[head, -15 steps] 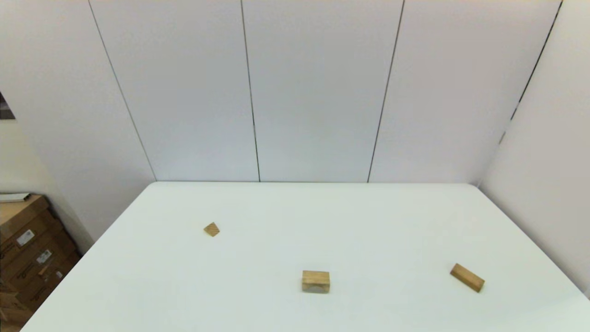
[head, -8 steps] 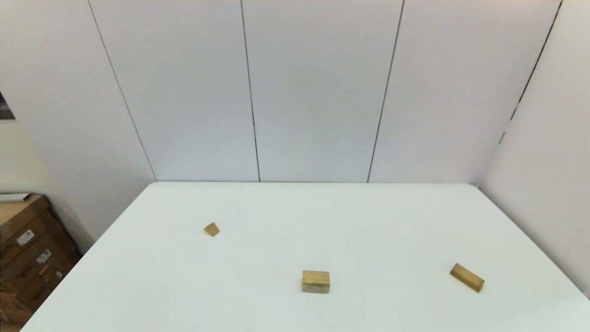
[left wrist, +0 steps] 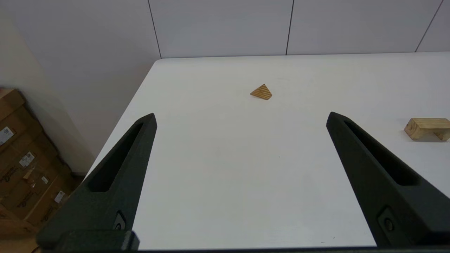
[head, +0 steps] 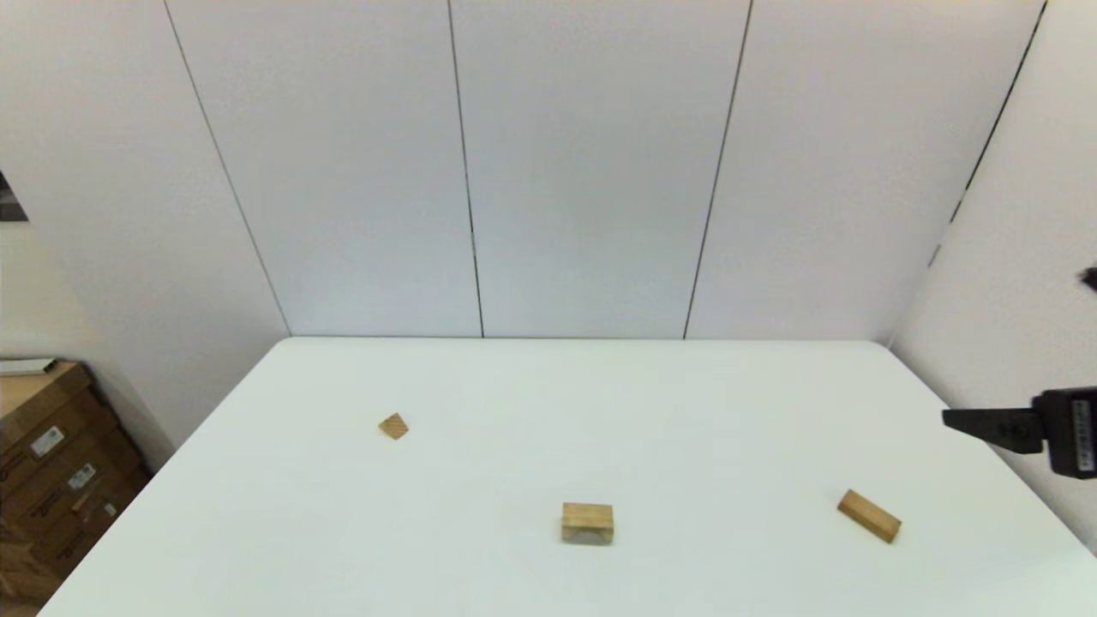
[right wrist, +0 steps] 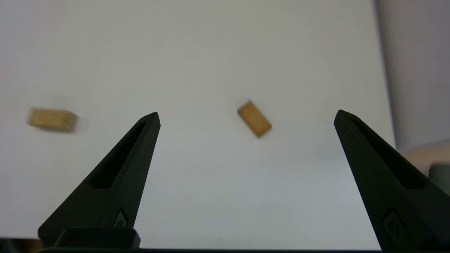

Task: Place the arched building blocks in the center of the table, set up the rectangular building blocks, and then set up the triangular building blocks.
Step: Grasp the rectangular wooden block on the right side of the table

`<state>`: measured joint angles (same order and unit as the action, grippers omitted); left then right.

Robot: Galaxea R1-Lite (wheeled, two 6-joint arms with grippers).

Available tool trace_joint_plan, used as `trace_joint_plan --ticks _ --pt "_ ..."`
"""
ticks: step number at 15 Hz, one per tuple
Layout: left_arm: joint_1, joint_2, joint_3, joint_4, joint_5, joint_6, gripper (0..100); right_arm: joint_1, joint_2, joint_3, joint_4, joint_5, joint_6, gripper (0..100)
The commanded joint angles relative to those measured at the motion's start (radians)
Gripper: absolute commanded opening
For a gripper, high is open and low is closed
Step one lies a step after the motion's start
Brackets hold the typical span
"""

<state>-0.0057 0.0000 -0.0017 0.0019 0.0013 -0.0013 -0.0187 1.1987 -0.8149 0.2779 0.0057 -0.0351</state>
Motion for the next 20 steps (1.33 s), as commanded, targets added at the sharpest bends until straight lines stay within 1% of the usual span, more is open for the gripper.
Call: trace_joint_plan --ticks 1,3,4,5,6,7,8,9,12,13,16,18,20 --pt "0.001 0.000 0.000 0.000 0.000 0.000 100 -0.023 0.415 -0.162 0.234 0.003 -0.106 100" --pt "0.001 0.000 0.000 0.000 0.000 0.000 100 -0.066 0.460 -0.161 0.291 0.003 -0.241 100" --pt "0.000 0.000 0.000 0.001 0.000 0.000 100 -0.106 0.499 -0.164 0.330 0.002 -0.374 100" --pt "0.001 0.002 0.000 0.000 0.000 0.000 100 -0.136 0.525 -0.164 0.336 0.002 -0.473 100" --pt "0.000 0.000 0.000 0.000 0.000 0.000 100 -0.161 0.552 -0.165 0.337 0.002 -0.566 100" --pt "0.000 0.000 0.000 0.000 0.000 0.000 100 -0.173 0.579 -0.168 0.336 0.003 -0.625 100" --pt "0.000 0.000 0.000 0.001 0.000 0.000 100 -0.175 0.596 -0.175 0.336 0.005 -0.644 100" --pt "0.000 0.002 0.000 0.000 0.000 0.000 100 -0.171 0.622 -0.188 0.336 0.008 -0.651 100" --pt "0.000 0.002 0.000 0.000 0.000 0.000 100 -0.142 0.706 -0.224 0.327 0.054 -0.667 100" --pt "0.000 0.000 0.000 0.001 0.000 0.001 100 -0.129 0.729 -0.237 0.327 0.060 -0.669 100" --pt "0.000 0.002 0.000 0.000 0.000 0.000 100 -0.099 0.795 -0.276 0.313 0.063 -0.684 100" --pt "0.001 0.002 0.000 0.000 0.000 0.000 100 -0.093 0.831 -0.293 0.274 0.063 -0.700 100" --pt "0.000 0.002 0.000 0.001 0.000 0.000 100 -0.093 0.871 -0.336 0.268 0.063 -0.701 100"
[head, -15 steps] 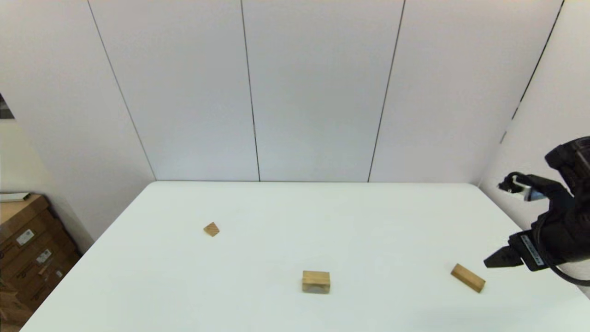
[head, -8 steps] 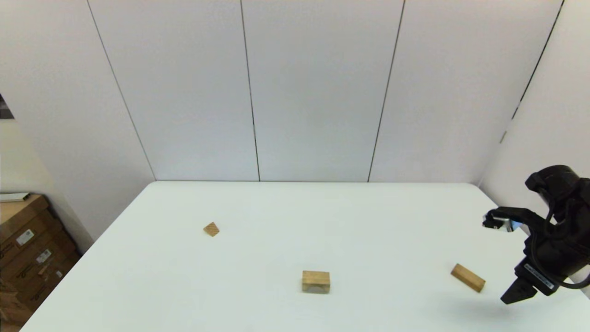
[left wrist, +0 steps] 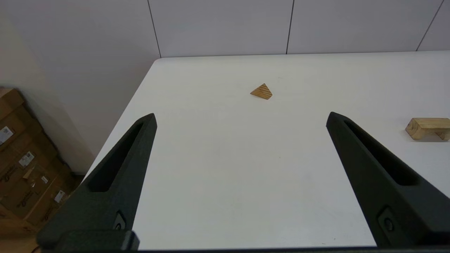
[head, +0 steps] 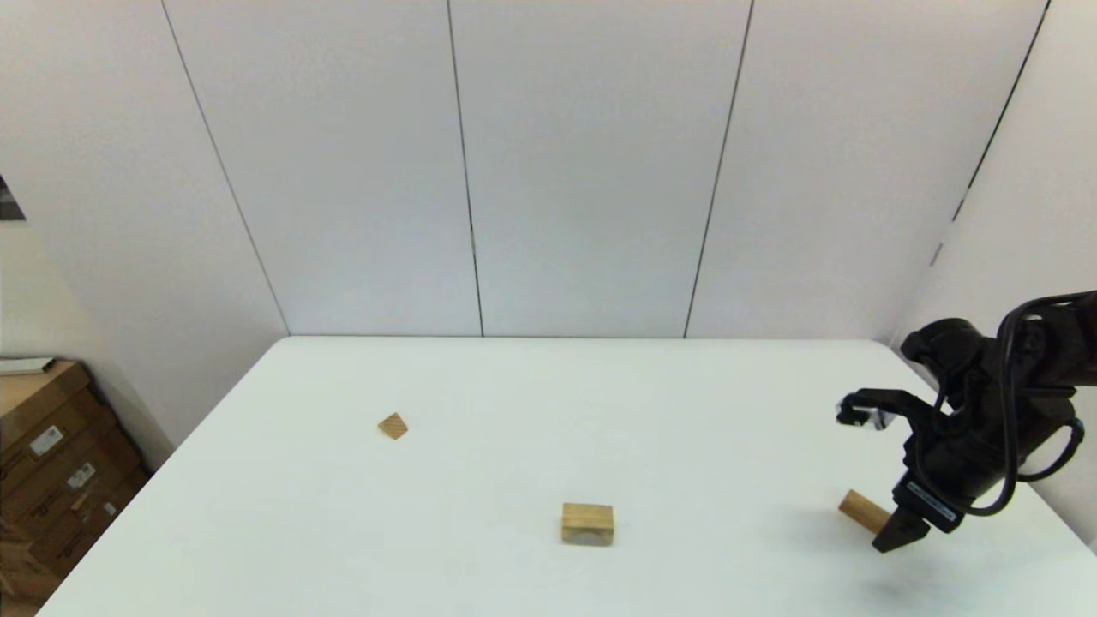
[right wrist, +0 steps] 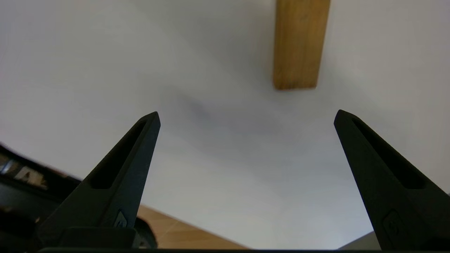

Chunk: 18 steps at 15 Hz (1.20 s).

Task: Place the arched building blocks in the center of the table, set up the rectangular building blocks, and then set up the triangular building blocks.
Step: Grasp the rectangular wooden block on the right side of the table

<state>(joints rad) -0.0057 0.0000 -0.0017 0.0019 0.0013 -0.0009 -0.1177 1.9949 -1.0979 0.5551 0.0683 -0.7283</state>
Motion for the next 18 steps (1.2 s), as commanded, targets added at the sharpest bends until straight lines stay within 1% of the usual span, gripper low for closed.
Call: trace_joint_plan --ticks 1,5,7,11,13,18 --pt "0.001 0.002 0.000 0.000 0.000 -0.001 100 0.004 0.091 -0.073 -0.009 0.001 -0.010 100" --pt "0.000 0.000 0.000 0.001 0.000 -0.001 100 0.003 0.156 -0.122 -0.009 -0.001 -0.019 100" --pt "0.001 0.002 0.000 0.000 0.000 0.001 100 -0.002 0.180 -0.135 -0.009 -0.002 -0.045 100" --pt "0.001 0.000 0.000 0.000 0.000 -0.001 100 -0.014 0.217 -0.171 -0.011 -0.004 -0.057 100" --pt "0.000 0.000 0.000 0.001 0.000 -0.001 100 -0.033 0.232 -0.183 -0.012 -0.005 -0.103 100" --pt "0.000 0.000 0.000 0.000 0.000 0.001 100 -0.054 0.245 -0.198 -0.012 -0.005 -0.140 100"
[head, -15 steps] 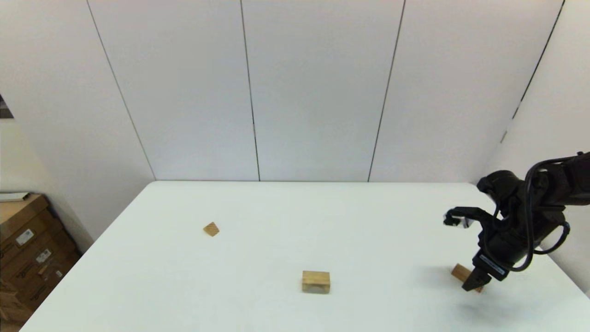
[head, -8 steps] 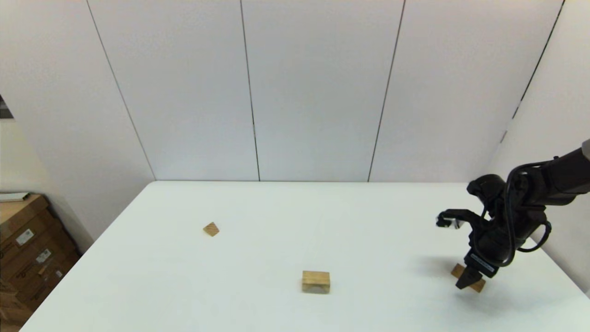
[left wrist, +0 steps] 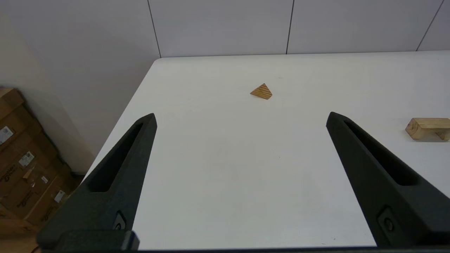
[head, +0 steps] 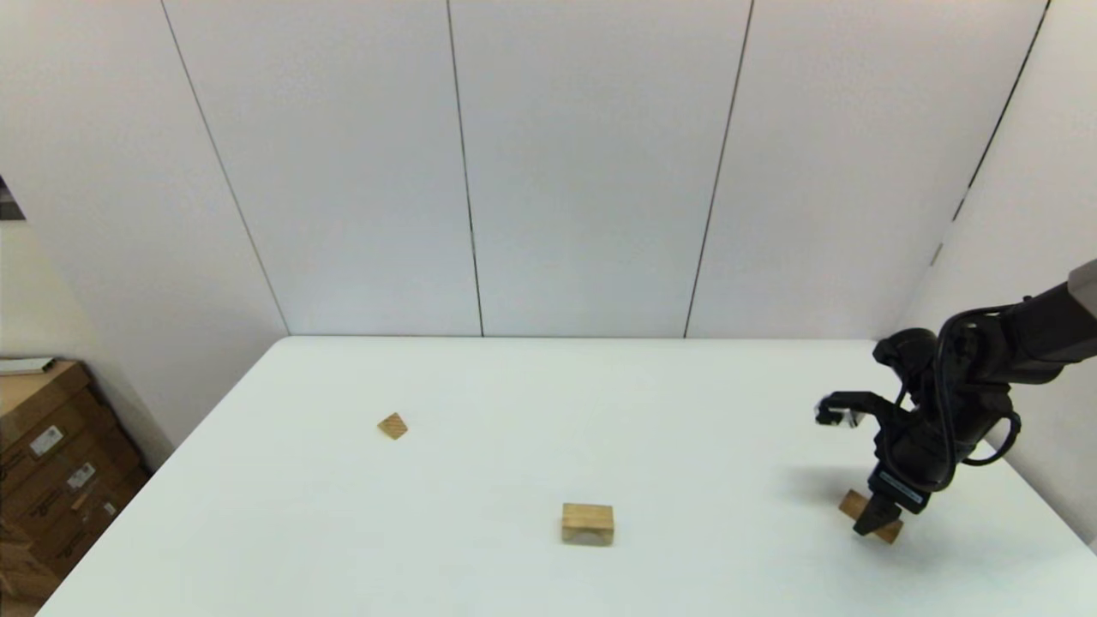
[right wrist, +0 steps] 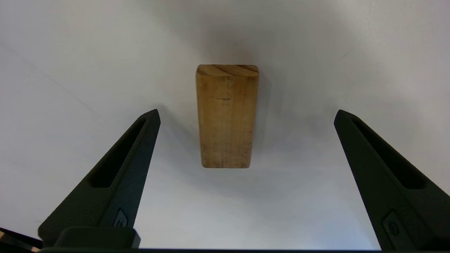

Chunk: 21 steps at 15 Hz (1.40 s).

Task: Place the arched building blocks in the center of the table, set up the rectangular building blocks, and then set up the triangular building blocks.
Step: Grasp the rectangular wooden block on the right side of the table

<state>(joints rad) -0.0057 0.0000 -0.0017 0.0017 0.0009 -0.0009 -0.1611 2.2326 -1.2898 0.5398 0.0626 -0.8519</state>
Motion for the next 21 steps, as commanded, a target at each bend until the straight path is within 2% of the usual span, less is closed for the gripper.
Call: trace_joint_plan --ticks 1,6,20,21 --pt "0.000 0.000 0.000 0.000 0.001 -0.001 100 -0.011 0.006 -0.006 0.005 0.000 -0.019 100" --pt "0.001 0.002 0.000 0.001 0.001 -0.001 100 -0.009 0.002 -0.003 0.005 0.003 -0.039 100" --pt "0.000 0.002 0.000 0.000 0.001 -0.001 100 0.000 0.004 0.023 0.005 0.003 -0.044 100" --pt "0.000 0.002 0.000 0.001 0.001 -0.001 100 0.000 0.006 0.023 0.005 0.003 -0.044 0"
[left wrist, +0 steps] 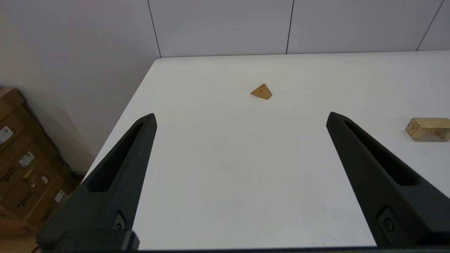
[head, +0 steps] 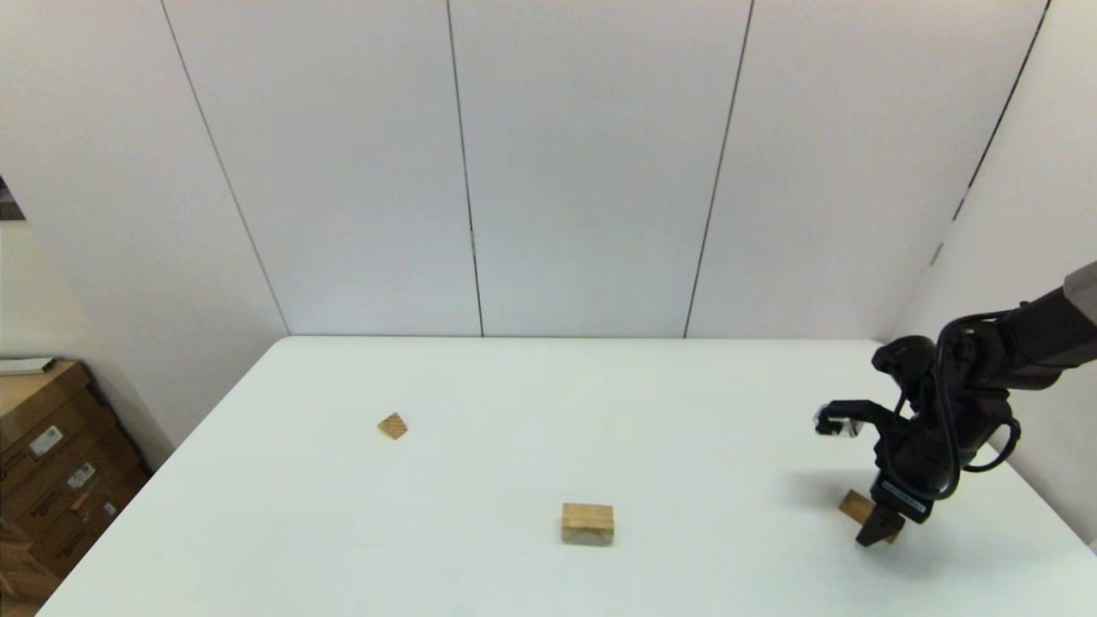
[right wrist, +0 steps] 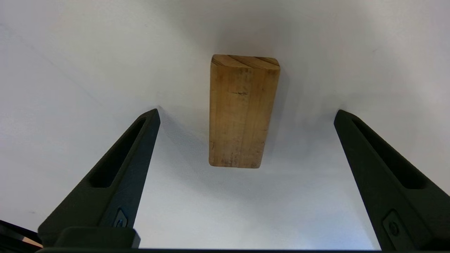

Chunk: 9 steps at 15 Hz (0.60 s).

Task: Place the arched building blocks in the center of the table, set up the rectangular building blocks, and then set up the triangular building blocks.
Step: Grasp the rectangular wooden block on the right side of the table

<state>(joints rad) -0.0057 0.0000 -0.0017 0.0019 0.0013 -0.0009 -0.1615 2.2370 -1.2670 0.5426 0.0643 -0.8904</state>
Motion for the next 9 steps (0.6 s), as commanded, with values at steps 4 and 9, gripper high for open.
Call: trace_joint_plan --ticks 4,9 --pt "0.001 0.000 0.000 0.001 0.000 0.001 100 0.005 0.003 0.000 0.004 0.000 -0.010 0" --pt "0.000 0.000 0.000 0.000 0.000 -0.001 100 0.005 0.006 0.000 0.004 -0.003 -0.012 0"
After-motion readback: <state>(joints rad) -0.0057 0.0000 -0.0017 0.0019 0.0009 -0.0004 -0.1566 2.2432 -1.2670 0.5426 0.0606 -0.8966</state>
